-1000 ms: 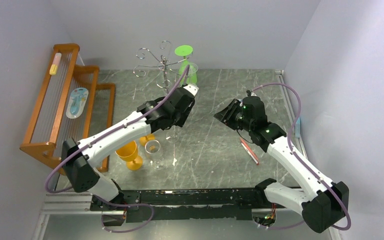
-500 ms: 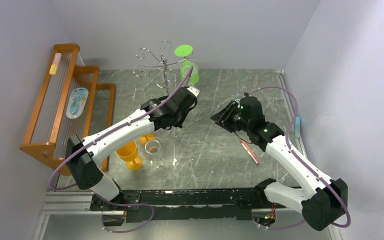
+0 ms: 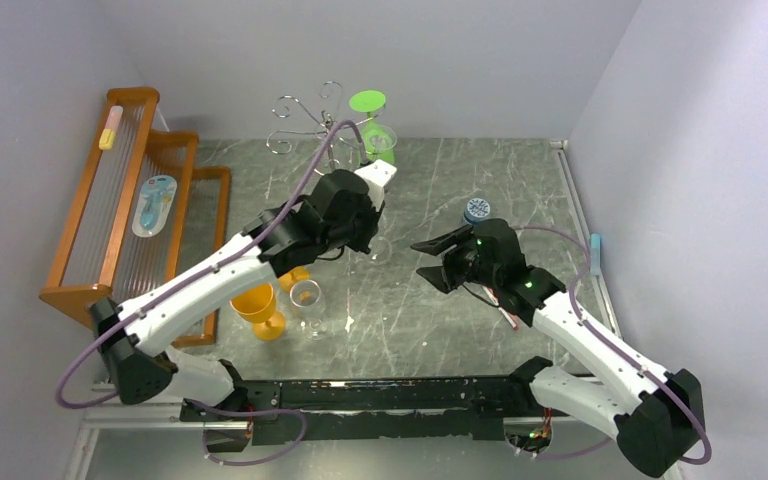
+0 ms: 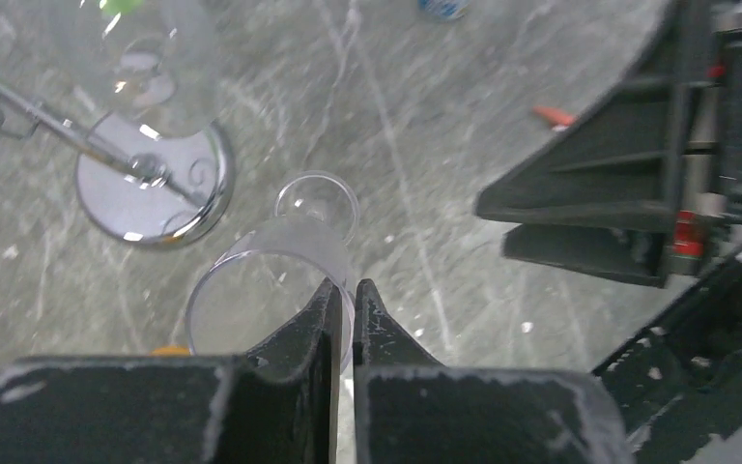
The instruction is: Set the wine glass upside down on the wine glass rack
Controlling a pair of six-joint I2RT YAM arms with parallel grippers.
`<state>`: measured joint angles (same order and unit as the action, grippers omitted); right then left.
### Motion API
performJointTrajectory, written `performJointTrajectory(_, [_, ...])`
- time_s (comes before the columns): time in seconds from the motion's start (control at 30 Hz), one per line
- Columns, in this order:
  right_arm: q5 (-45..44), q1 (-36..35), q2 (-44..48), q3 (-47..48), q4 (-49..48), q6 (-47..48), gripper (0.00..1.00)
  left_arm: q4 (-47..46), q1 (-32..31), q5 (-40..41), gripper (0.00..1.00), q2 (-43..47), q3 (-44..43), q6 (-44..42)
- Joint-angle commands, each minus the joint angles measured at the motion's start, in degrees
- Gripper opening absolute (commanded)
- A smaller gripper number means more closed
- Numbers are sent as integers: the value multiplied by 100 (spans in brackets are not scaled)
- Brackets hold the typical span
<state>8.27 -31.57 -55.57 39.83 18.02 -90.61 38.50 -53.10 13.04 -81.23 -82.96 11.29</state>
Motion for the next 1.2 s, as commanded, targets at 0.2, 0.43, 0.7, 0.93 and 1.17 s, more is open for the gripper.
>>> performJointTrajectory(0.2, [-777, -130, 755, -590, -610, -2731, 63, -2577, -665, -300, 5, 988, 1130, -179])
performJointTrajectory(0.43, [-814, -130, 707, -526, -565, -3030, 60, -3689, -761, -447, 5, 1434, 1836, -208])
performJointTrajectory(0.7, [-1141, -147, 465, -640, -1396, -3225, 48, -4190, -772, -679, 5, 1590, 2147, -171])
performJointTrajectory(0.93, [-986, -198, 104, -526, -1674, -3134, 41, -4339, -781, -803, 5, 1654, 2271, -107])
performJointTrajectory(1.17, [-1038, -227, 130, -627, -1949, -3348, 28, -4311, -781, -789, 5, 1702, 2381, -130])
